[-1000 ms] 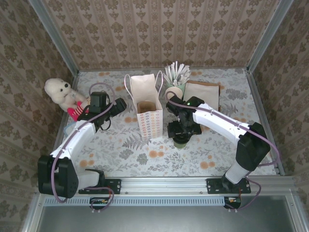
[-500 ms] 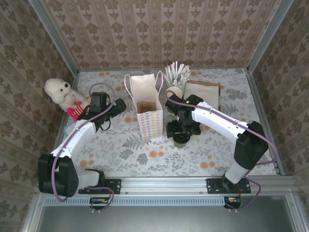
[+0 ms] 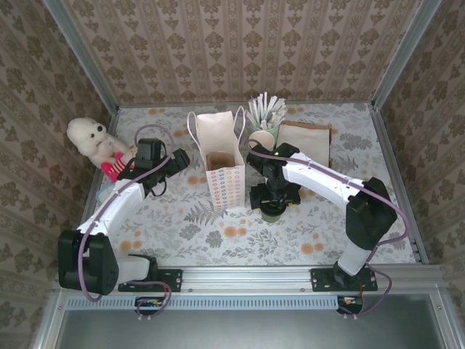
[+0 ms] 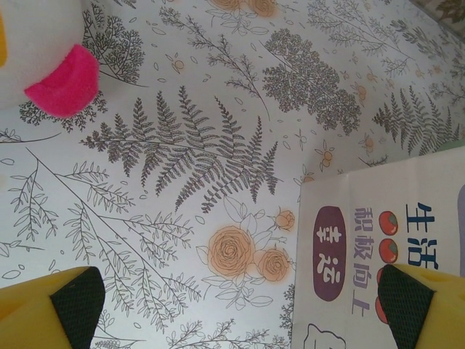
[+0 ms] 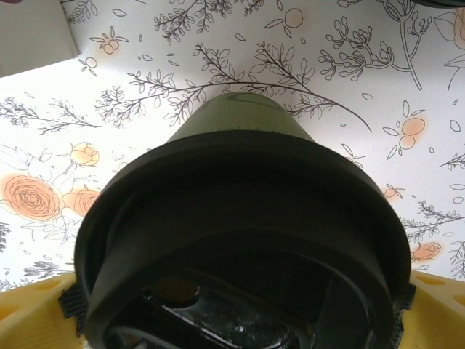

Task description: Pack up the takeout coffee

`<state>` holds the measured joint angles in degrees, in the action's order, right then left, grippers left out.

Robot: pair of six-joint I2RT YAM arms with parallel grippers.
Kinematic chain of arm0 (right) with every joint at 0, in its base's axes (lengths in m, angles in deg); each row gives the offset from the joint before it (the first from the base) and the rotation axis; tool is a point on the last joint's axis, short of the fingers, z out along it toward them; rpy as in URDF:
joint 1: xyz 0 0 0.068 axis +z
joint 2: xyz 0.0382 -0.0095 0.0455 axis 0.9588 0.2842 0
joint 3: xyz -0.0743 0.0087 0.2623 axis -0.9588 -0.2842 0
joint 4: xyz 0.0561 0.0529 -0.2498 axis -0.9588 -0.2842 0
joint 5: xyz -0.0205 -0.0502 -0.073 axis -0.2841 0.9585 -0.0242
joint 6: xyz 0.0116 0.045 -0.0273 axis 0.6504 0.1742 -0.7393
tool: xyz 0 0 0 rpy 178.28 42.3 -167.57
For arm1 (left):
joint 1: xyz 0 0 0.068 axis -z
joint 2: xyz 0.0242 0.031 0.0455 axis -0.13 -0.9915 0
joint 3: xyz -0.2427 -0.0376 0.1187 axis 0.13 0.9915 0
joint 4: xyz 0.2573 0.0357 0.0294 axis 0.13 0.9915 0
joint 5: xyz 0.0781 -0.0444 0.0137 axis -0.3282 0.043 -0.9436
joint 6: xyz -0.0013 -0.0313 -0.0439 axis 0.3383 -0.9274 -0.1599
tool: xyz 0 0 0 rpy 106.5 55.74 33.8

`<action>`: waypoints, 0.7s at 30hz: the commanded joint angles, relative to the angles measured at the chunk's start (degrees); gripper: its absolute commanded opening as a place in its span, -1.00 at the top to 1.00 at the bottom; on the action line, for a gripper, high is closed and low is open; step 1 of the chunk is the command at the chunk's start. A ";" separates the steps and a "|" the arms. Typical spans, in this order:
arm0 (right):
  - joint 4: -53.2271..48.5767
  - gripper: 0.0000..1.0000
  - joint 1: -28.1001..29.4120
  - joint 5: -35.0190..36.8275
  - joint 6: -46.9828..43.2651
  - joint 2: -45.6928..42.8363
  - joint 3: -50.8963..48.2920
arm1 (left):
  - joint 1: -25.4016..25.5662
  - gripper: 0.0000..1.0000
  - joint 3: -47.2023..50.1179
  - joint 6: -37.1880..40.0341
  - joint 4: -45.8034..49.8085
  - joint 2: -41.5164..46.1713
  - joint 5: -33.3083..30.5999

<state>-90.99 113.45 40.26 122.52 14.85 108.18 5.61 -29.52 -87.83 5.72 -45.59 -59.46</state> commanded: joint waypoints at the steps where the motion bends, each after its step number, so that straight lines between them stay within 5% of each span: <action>1: -1.74 -1.00 -0.06 -0.80 0.79 1.35 1.05 | -0.03 -1.00 -1.55 1.44 1.35 -0.37 -0.90; 21: -0.90 -0.87 -0.15 -0.22 0.27 2.20 -0.54 | -0.07 -1.00 -1.81 1.49 1.70 -1.42 -0.49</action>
<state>-90.99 113.43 40.29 122.39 16.36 108.16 5.61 -29.52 -87.43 5.75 -46.44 -59.63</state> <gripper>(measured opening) 0.940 0.992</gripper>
